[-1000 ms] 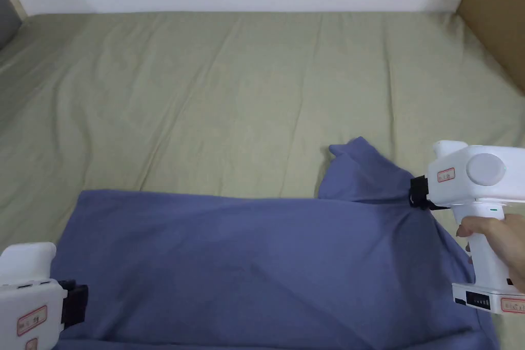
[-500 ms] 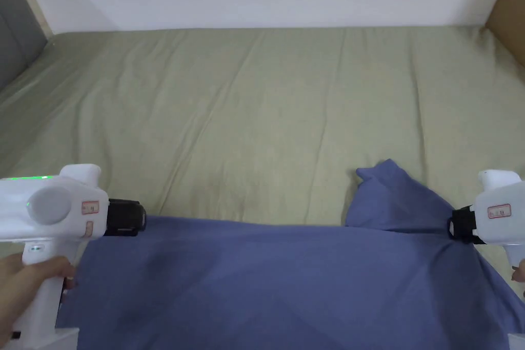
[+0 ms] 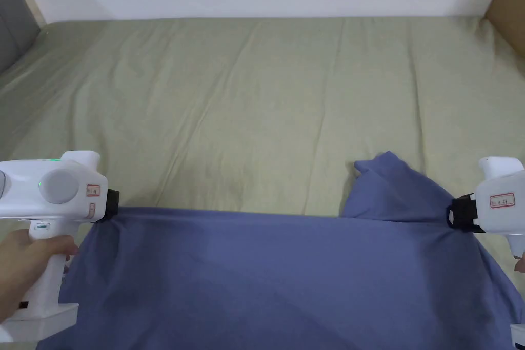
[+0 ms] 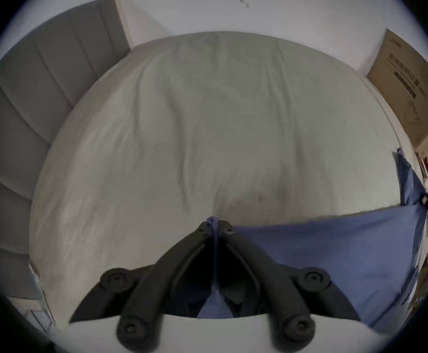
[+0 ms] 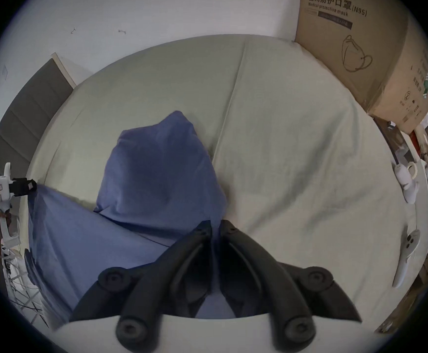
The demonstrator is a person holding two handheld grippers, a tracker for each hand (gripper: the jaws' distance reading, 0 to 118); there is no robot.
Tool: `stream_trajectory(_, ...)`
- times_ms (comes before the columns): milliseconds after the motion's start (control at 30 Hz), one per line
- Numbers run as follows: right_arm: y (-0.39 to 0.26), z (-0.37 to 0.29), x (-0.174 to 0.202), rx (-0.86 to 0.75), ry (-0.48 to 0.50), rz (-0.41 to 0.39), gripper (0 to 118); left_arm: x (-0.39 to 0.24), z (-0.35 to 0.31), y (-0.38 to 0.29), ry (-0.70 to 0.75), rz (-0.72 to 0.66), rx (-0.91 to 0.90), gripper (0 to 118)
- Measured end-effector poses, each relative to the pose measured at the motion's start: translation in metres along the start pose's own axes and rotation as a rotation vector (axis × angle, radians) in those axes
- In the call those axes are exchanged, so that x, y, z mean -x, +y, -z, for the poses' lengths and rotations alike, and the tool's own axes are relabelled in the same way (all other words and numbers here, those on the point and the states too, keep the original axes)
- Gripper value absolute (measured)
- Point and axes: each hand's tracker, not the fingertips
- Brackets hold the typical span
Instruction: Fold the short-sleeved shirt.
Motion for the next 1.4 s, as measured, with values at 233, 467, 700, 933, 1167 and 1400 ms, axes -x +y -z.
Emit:
stream_trajectory(233, -0.014, -0.066, 0.003, -0.076, 0.013, 0.004, 6, 0.012, -0.083, -0.019, -0.030, 0.006, -0.118, 2)
stream_trajectory(467, -0.080, -0.144, 0.004, -0.132, 0.013, 0.011, 6, 0.027, -0.168, -0.079, -0.047, 0.024, -0.224, 2)
stream_trajectory(700, -0.186, -0.175, 0.005, -0.063, 0.024, 0.025, 6, 0.041, -0.198, -0.167, -0.039, 0.077, -0.166, 2)
stream_trajectory(933, -0.277, -0.170, 0.001, 0.042, 0.032, 0.139, 6, 0.053, -0.176, -0.252, -0.031, 0.037, -0.030, 2)
stream_trajectory(1167, -0.298, -0.152, 0.007, 0.079, 0.018, 0.152, 6, 0.063, -0.153, -0.278, -0.014, -0.006, 0.006, 2)
stream_trajectory(1400, -0.283, -0.171, 0.017, 0.038, -0.070, 0.074, 73, 0.062, -0.176, -0.272, 0.042, -0.001, -0.022, 95)
